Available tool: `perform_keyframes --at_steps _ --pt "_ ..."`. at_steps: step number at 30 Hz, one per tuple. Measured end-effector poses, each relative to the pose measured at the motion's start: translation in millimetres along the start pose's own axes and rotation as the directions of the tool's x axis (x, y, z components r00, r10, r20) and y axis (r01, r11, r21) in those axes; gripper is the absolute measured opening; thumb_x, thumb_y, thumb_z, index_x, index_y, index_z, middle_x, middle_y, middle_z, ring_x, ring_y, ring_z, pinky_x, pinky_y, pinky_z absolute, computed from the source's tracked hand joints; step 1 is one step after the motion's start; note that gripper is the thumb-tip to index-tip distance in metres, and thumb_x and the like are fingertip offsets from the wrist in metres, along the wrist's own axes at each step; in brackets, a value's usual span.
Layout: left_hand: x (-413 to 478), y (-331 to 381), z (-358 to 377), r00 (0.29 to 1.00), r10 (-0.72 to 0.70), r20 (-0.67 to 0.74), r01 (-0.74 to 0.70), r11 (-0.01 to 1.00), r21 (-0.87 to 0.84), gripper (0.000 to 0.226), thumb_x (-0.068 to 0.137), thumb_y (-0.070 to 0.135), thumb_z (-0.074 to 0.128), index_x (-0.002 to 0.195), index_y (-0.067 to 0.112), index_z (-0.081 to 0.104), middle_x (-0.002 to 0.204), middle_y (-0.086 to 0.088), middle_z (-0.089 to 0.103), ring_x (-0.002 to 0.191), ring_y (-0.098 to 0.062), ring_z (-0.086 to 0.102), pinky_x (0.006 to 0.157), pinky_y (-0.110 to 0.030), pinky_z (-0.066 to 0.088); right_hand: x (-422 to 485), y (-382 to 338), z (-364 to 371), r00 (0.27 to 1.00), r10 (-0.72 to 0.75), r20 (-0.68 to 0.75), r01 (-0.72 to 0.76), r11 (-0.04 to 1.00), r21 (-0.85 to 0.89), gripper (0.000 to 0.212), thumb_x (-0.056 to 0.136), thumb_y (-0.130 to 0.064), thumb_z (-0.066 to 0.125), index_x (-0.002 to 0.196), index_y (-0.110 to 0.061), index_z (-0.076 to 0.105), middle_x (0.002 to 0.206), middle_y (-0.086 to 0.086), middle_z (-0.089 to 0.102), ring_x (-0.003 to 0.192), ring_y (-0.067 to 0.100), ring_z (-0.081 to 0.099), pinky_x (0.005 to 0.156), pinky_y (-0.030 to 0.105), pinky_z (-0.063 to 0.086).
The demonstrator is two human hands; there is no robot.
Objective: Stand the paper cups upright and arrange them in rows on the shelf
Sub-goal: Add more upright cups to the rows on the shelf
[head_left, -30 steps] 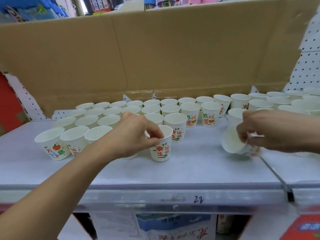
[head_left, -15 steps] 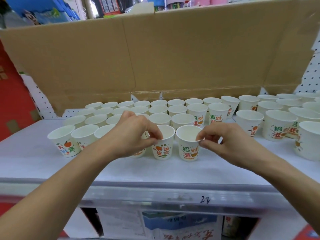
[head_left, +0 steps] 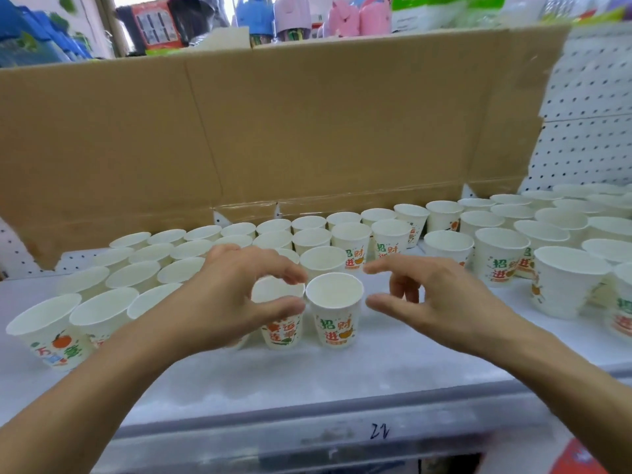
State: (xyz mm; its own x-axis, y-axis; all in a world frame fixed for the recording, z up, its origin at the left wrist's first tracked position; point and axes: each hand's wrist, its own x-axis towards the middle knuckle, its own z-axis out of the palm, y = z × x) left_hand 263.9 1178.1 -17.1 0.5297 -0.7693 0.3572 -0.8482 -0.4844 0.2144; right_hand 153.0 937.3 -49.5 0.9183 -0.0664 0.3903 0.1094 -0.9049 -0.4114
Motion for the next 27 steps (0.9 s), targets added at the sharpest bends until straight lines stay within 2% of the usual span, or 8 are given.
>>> perform_keyframes --at_steps 3,5,7,13,16,20,24,27 --pt "32 24 -4 0.997 0.081 0.012 -0.079 0.993 -0.092 0.032 0.077 0.060 0.059 0.101 0.041 0.070 0.100 0.029 0.065 0.102 0.011 0.054 0.095 -0.027 0.044 5 29 -38 0.990 0.028 -0.135 -0.032 0.999 -0.028 0.016 0.081 -0.042 0.064 0.095 -0.037 0.070 0.074 -0.012 0.063 0.071 0.006 0.057 0.068 0.032 0.051" --pt "60 42 -1 0.993 0.113 0.030 -0.109 0.989 -0.104 0.023 0.082 0.048 0.063 0.101 0.038 0.072 0.100 0.027 0.066 0.101 0.009 0.055 0.092 -0.021 0.044 12 49 -69 0.983 0.038 -0.178 -0.048 0.997 -0.055 0.008 0.083 -0.027 0.069 0.084 -0.034 0.073 0.073 -0.011 0.065 0.070 0.006 0.057 0.064 0.018 0.045" --pt "93 61 10 0.987 0.147 0.059 -0.141 0.986 -0.095 0.017 0.087 0.039 0.065 0.101 0.034 0.074 0.101 0.020 0.069 0.098 0.006 0.058 0.088 -0.017 0.044 22 69 -96 0.993 0.072 -0.098 -0.087 0.985 -0.152 0.010 0.084 -0.023 0.070 0.083 -0.031 0.074 0.077 -0.015 0.064 0.071 0.000 0.056 0.060 0.011 0.039" --pt "183 105 69 0.967 0.197 0.160 -0.202 0.979 0.020 0.022 0.088 0.033 0.064 0.108 0.028 0.072 0.104 0.011 0.071 0.096 -0.007 0.062 0.085 -0.031 0.051 45 117 -129 0.960 0.194 0.202 -0.082 0.884 -0.459 0.004 0.083 -0.033 0.071 0.083 -0.031 0.073 0.082 -0.018 0.066 0.072 -0.003 0.057 0.059 0.016 0.038" --pt "205 119 92 0.967 0.161 0.199 -0.184 0.977 0.103 0.024 0.082 0.041 0.069 0.104 0.031 0.072 0.099 0.015 0.070 0.089 -0.010 0.061 0.070 -0.028 0.049 46 133 -124 0.938 0.188 0.291 -0.024 0.874 -0.486 0.010 0.080 -0.041 0.072 0.082 -0.030 0.073 0.077 -0.019 0.067 0.070 -0.004 0.059 0.059 0.018 0.043" --pt "213 123 100 0.963 0.112 0.246 -0.162 0.968 0.193 0.011 0.078 0.032 0.073 0.089 0.029 0.076 0.080 0.012 0.070 0.068 -0.007 0.059 0.053 -0.022 0.040 47 146 -113 0.921 0.144 0.361 0.064 0.860 -0.507 0.009 0.081 -0.036 0.071 0.076 -0.028 0.074 0.071 -0.014 0.068 0.065 0.001 0.060 0.059 0.026 0.053" --pt "198 101 75 0.963 0.037 0.267 -0.067 0.993 0.102 0.008 0.076 0.029 0.076 0.084 0.029 0.076 0.072 0.015 0.069 0.068 -0.003 0.062 0.065 -0.026 0.053 50 140 -112 0.942 0.037 0.333 0.135 0.868 -0.479 0.010 0.083 -0.033 0.065 0.078 -0.029 0.073 0.071 -0.015 0.065 0.068 0.002 0.057 0.065 0.031 0.054" --pt "177 78 51 0.957 -0.006 0.290 -0.012 0.998 0.063 0.007 0.077 0.025 0.078 0.084 0.028 0.077 0.072 0.015 0.070 0.071 -0.001 0.063 0.068 -0.022 0.051 56 121 -107 0.942 -0.083 0.324 0.216 0.891 -0.399 0.011 0.084 -0.033 0.062 0.080 -0.031 0.072 0.075 -0.014 0.064 0.071 0.005 0.057 0.064 0.028 0.051"
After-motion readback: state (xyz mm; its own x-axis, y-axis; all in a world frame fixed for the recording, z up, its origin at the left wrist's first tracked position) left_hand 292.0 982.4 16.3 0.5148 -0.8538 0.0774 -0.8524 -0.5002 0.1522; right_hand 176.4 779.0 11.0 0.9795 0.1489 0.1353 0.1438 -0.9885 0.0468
